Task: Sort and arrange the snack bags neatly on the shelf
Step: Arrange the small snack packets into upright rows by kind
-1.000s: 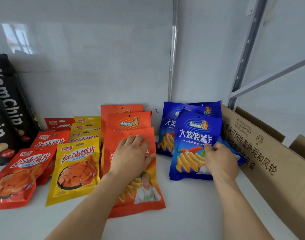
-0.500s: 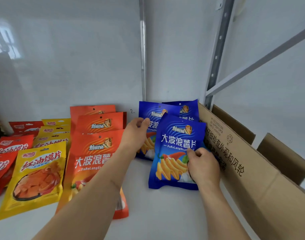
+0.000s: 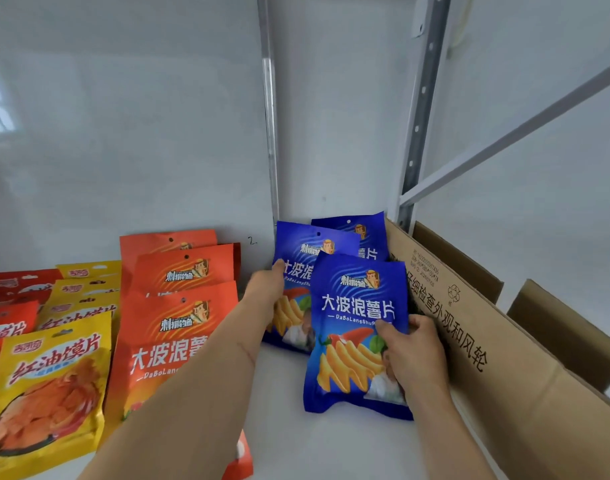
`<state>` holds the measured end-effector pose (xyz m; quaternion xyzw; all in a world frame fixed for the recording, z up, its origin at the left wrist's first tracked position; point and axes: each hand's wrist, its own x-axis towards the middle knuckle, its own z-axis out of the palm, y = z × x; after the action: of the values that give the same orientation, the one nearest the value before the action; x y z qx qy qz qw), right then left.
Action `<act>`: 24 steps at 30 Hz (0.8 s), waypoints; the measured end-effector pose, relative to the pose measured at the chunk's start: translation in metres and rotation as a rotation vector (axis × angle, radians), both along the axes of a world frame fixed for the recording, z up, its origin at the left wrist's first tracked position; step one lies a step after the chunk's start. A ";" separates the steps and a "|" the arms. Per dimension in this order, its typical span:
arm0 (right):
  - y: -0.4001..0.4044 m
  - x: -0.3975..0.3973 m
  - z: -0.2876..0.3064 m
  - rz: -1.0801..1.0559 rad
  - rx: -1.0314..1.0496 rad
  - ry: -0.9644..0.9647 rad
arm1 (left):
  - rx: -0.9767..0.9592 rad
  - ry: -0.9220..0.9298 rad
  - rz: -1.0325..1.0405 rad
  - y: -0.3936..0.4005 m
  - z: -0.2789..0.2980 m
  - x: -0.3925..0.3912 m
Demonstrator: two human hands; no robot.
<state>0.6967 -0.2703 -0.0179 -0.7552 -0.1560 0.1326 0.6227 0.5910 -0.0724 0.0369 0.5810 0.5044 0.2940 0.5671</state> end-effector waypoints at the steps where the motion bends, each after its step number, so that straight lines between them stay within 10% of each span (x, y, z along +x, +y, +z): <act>1: 0.000 0.000 0.001 0.003 0.003 -0.001 | 0.001 0.002 -0.003 0.002 0.000 0.000; 7: 0.001 -0.001 -0.002 0.052 0.047 0.077 | 0.152 0.081 -0.067 0.008 0.014 -0.005; 24: 0.045 -0.025 0.035 0.118 0.081 0.066 | -0.163 -0.552 -0.274 -0.003 0.035 -0.048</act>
<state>0.6721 -0.2252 0.0171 -0.7141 -0.1848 0.1873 0.6487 0.5430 -0.0756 0.0715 0.4945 0.2706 0.3200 0.7615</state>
